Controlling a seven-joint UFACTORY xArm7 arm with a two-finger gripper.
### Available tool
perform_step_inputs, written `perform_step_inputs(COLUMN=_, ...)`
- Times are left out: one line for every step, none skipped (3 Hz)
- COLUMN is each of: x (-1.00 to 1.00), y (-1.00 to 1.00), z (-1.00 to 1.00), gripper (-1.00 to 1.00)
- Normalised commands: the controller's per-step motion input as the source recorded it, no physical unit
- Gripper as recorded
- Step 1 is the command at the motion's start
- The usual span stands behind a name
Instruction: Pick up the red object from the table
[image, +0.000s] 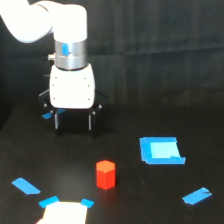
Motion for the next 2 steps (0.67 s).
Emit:
perform_step_inputs(x=0.32, y=-0.98, z=-0.99, gripper=0.35)
perform_step_inputs(x=0.28, y=-1.0, z=-1.0, gripper=0.53)
